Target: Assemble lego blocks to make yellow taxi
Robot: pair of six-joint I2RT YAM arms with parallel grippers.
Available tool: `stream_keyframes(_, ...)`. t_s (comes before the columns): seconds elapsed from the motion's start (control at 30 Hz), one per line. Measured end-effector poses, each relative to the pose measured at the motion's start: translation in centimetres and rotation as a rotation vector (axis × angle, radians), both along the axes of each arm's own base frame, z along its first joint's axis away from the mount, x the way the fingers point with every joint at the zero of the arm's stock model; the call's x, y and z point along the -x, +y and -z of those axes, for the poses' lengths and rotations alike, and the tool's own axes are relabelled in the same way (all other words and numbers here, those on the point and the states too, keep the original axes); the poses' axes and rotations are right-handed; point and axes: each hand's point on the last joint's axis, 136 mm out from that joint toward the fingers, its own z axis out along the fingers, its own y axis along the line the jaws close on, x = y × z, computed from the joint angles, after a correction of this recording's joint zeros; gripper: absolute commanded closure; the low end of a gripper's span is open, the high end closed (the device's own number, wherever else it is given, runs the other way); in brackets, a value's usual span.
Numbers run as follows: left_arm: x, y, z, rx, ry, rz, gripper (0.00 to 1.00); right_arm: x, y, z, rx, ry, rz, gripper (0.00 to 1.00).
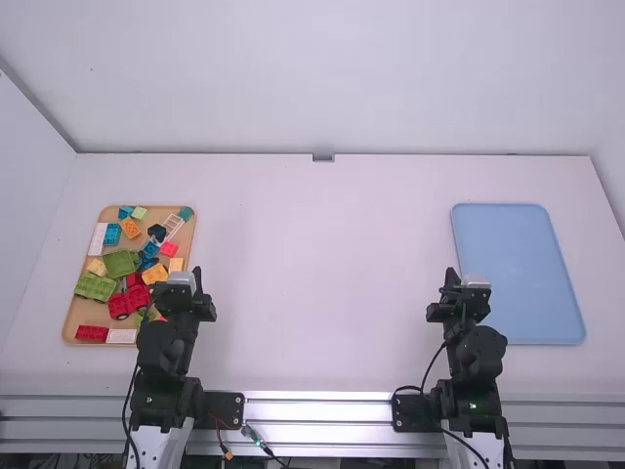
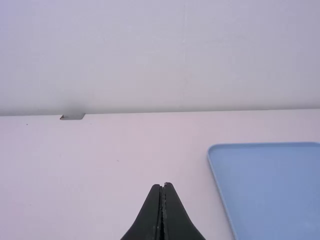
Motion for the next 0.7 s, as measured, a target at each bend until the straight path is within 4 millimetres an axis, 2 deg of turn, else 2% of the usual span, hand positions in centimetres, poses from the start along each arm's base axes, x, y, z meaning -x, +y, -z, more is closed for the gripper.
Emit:
stream_keyframes(0.27,0.0,0.0,0.0,0.000,0.001,0.000,0.97,0.0,0.0,0.0,0.003,-0.001,-0.001,0.97)
stream_keyframes(0.53,-0.1,0.1,1.0,-0.001,0.052,-0.004,0.89,-0.3,0.2,0.8,0.001,0.044,-0.013,0.89)
stream_keyframes(0.7,-0.2,0.3,0.4,0.001,0.087,-0.017,0.82,-0.7,0.4,-0.3,0.000,0.055,-0.022,0.82)
